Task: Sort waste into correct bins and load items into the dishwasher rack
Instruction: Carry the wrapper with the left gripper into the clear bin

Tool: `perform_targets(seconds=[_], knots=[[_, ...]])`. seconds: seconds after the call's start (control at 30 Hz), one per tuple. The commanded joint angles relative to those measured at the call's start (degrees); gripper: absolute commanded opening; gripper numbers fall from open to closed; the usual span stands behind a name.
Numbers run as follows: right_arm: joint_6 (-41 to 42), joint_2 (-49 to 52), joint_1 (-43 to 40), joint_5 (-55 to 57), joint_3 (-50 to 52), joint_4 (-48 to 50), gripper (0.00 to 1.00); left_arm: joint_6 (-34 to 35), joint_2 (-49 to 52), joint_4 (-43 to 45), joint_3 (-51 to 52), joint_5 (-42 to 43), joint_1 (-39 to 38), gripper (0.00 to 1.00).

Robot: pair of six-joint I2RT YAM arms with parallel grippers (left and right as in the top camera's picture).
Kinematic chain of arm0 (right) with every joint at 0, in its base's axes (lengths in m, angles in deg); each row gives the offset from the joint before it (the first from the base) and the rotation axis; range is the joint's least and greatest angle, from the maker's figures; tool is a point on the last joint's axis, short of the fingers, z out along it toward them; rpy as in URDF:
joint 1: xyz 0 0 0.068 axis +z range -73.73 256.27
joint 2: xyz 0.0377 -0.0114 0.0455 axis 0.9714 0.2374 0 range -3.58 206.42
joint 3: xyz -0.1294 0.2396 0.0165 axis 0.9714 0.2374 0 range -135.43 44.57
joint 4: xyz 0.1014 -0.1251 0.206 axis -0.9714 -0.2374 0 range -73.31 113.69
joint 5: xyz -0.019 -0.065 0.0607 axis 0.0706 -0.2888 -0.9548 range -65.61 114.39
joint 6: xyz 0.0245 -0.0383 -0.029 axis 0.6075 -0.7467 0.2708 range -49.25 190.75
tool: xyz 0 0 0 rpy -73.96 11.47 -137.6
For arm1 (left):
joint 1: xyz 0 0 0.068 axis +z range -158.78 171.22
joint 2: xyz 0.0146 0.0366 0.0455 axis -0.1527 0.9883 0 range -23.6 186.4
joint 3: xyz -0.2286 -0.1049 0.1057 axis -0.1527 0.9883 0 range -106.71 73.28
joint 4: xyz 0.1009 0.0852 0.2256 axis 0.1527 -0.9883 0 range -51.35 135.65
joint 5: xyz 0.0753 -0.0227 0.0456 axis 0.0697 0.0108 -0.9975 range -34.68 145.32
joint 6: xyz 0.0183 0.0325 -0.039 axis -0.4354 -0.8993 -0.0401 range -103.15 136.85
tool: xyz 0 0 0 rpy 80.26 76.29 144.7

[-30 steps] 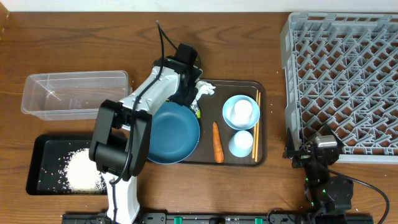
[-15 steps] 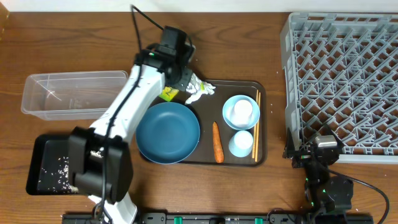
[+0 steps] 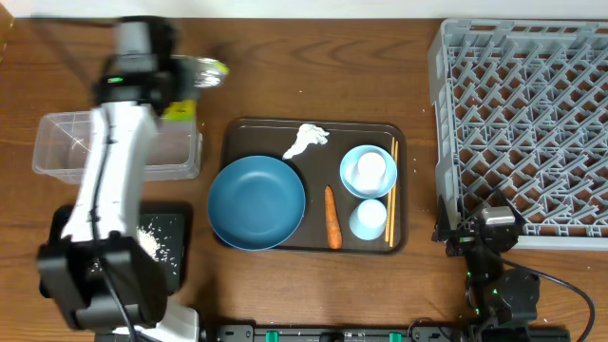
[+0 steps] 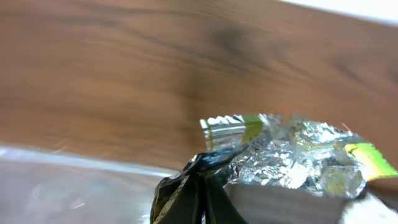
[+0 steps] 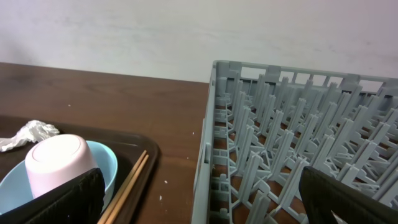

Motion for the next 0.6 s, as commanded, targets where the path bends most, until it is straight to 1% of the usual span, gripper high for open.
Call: perform_targets(seconds=[0.0,0.13,0.2,0.23,0.27,0.3,0.33,0.37,0.47,0.53,0.57], knots=[[-0.72,-0.35,-0.52,0.17,0.24,-0.07,0.99,7.74,-0.48,-0.63,-0.83,1.88,6.51,0.06],[-0.74,-0.35,-0.52,0.17,0.24,-0.07,0.99,11.21,-0.04,-1.68,-0.57,5.75,12.96,0.06],[-0.74,-0.35,-0.52,0.17,0.24,-0.07,0.99,13.60,0.26,-2.34,-0.15,5.88,14.84,0.07],[-0.74,-0.35,-0.52,0.17,0.24,-0.07,0.99,14.58,0.48,-2.34,0.22,5.88,15.67,0.09],[-0.72,-0.35,-0.52,0.17,0.24,-0.07,0.99,15.19,0.66,-2.29,0.70,5.86,16.37,0.22],[-0.74,-0.35,-0.52,0.17,0.24,-0.07,0.99,15.23,0.79,-2.27,1.03,5.86,16.79,0.40],[-0.72,-0.35,-0.52,0.17,0.24,-0.07,0.99,15.23,0.94,-2.29,1.33,5.86,17.35,0.64],[-0.74,-0.35,-0.52,0.17,0.24,-0.07,0.99,15.21,0.98,-2.34,1.51,5.86,17.62,0.67],[-0.72,-0.35,-0.52,0.17,0.24,-0.07,0.99,15.21,0.98,-3.21,1.57,5.86,18.03,0.67],[-0.74,-0.35,-0.52,0.17,0.24,-0.07,0.99,15.21,0.98,-3.30,1.57,5.88,18.03,0.74],[-0.72,-0.35,-0.52,0.17,0.24,-0.07,0.99,15.21,0.98,-3.45,1.57,5.92,18.03,0.76]])
